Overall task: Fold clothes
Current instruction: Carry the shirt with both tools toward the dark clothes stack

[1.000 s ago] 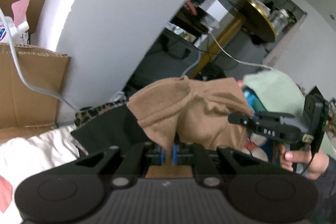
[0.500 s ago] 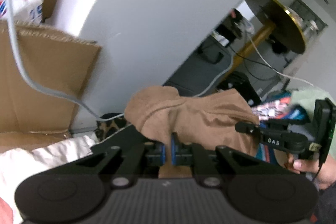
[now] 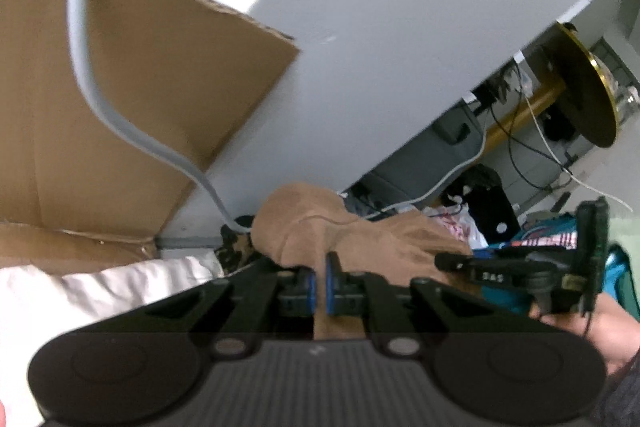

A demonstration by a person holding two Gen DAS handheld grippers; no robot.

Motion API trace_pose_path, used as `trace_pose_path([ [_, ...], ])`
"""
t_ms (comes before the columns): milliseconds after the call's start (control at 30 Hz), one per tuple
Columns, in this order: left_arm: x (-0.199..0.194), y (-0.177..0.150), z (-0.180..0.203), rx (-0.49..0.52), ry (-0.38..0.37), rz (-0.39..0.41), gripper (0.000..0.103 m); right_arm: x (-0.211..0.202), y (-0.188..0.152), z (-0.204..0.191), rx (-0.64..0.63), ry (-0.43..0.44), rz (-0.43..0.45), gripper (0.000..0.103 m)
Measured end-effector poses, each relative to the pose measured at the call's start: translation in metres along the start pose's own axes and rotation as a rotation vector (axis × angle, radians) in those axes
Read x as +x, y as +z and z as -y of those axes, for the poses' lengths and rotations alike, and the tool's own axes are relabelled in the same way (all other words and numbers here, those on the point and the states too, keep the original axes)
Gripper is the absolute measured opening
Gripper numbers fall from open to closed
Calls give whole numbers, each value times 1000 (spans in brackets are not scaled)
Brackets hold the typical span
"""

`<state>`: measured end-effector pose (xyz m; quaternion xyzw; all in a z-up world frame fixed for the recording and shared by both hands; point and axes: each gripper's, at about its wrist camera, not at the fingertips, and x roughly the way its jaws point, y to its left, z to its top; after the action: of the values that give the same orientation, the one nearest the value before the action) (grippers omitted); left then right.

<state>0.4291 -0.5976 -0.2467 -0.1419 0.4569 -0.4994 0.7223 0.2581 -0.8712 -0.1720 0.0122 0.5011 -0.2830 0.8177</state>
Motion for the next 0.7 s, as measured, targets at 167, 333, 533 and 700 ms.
trace_pose_path([
  [167, -6, 3, -2, -4, 17, 9, 13, 13, 21, -12, -102, -98, -40, 36],
  [333, -27, 2, 0, -6, 95, 95, 55, -7, 29, -12, -171, -130, -31, 36],
  [533, -54, -10, -4, -57, 76, 136, 57, -28, 36, -2, -157, -136, -11, 36],
  [700, -64, -30, 5, -40, 62, 131, 57, -22, 27, -7, -127, -86, -56, 36],
])
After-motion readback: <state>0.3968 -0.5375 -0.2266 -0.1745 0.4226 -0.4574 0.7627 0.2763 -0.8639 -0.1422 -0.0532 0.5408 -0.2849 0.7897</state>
